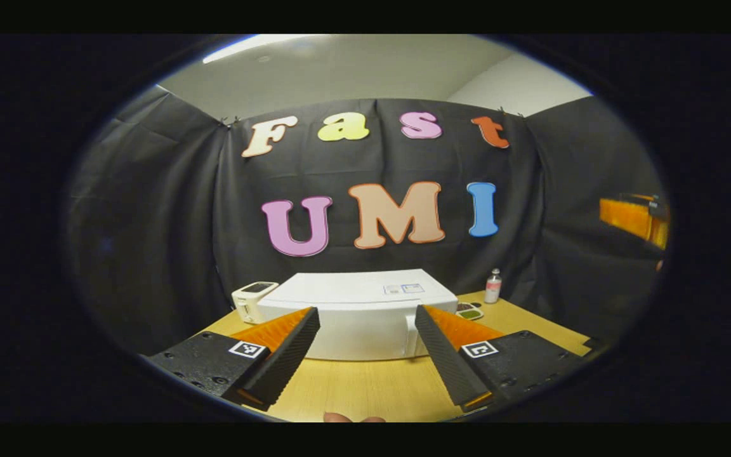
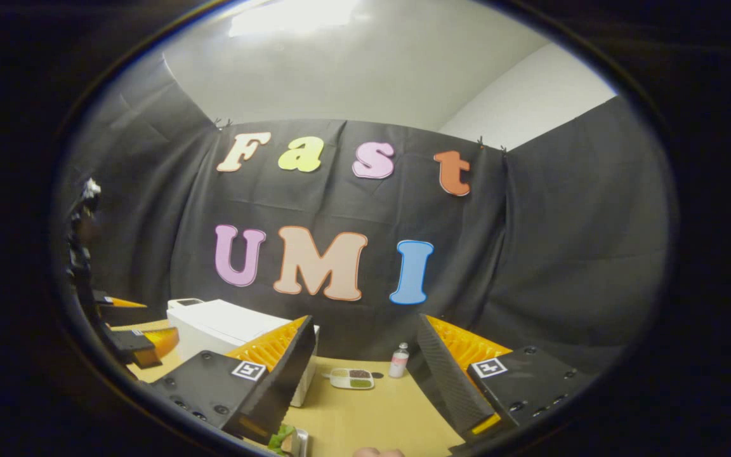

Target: Open the microwave oven with the left hand, put the food in, and close the microwave oven.

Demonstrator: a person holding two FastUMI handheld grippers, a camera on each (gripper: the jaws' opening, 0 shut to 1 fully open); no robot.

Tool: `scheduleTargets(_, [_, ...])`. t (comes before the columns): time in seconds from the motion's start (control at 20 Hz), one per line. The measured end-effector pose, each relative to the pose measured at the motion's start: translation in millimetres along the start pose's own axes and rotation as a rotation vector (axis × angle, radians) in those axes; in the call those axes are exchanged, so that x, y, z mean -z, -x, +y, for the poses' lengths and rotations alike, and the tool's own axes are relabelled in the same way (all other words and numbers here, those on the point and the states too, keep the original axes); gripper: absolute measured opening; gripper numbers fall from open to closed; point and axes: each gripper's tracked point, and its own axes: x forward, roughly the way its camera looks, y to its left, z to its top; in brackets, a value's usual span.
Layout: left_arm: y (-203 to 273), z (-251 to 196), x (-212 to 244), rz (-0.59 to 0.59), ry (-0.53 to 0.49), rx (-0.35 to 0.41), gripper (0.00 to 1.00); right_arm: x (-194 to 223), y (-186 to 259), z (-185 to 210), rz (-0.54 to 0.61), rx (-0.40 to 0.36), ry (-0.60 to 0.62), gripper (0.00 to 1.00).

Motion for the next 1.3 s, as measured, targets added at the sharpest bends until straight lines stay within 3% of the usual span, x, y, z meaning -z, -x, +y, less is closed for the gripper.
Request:
scheduleTargets(0.55, [-79, -39, 100, 0.107, -0.016, 0.089, 0.95, 4, 27, -52, 0.041, 0.126, 0.073, 0.96])
scheduleTargets(0.9, [-131, -70, 155, 0.200, -0.081, 0.131, 0.95, 1, 49, -76, 0.065, 0.205, 0.081, 0.96])
scheduleTargets(0.95, [-135, -74, 160, 0.219, -0.079, 0.131, 0.95, 1, 52, -79, 0.067, 0.213, 0.088, 1.00])
scheduleTargets(1.0, [-140, -77, 164, 0.226, -0.075, 0.130, 0.96, 1, 55, -85, 0.068, 0.223, 0.096, 0.96])
scheduleTargets(1.3, [-164, -83, 172, 0.238, -0.076, 0.111, 0.95, 9, 63, -95, 0.103, 0.246, 0.066, 0.97])
